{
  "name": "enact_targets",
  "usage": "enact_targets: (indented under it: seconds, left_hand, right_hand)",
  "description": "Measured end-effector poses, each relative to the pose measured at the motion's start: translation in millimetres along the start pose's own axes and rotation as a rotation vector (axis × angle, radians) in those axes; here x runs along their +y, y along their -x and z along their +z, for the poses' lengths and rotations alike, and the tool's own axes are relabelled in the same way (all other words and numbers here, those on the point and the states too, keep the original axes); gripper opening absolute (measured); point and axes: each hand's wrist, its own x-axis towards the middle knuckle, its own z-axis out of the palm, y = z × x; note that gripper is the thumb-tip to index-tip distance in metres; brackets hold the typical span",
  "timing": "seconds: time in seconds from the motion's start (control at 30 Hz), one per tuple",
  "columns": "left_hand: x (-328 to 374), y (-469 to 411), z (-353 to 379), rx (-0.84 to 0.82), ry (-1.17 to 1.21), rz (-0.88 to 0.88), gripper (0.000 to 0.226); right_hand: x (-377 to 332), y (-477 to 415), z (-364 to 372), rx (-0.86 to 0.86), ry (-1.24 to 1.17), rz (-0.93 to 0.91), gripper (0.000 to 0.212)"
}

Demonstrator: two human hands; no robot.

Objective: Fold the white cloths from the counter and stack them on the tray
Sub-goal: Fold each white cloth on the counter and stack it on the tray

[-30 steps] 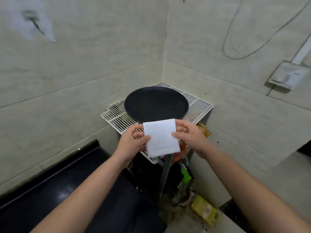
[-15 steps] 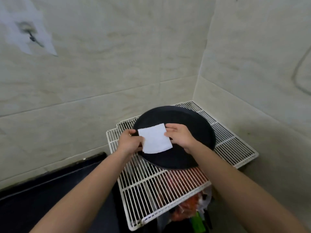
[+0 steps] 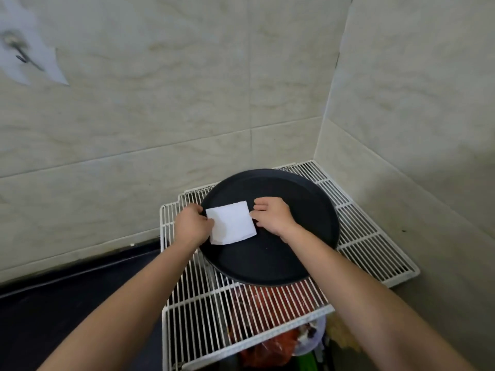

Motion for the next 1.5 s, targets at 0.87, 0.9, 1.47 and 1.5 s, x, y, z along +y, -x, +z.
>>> enact_targets:
  seconds: [0.87,0.9,1.47,1.5]
  left_hand:
    - [-342.5,313.7,-358.8,0.711,-0.846,-0.178,0.073]
    - [-368.6,342.5,-380.9,0.719,-0.858,-0.22,0.072]
    - [-649.6,585.6,-547.5,0.719,-0.773,-0.773,0.075]
    - [-662.0,586.2,-551.5,0.702,-0.769,-0.785,0.075]
  right_hand:
    - [-156.8,258.1,403.6,-0.121,0.786,-1.406,0.082]
    - [-162.2,289.2,437.7,-0.138,0.772,-1.442,0.082]
    - [-162.1,570.2,780.5,-0.57,0.787,-1.701,0.081]
    - [-162.4,572.8,795.8,-0.586,0.79,-1.705,0.081]
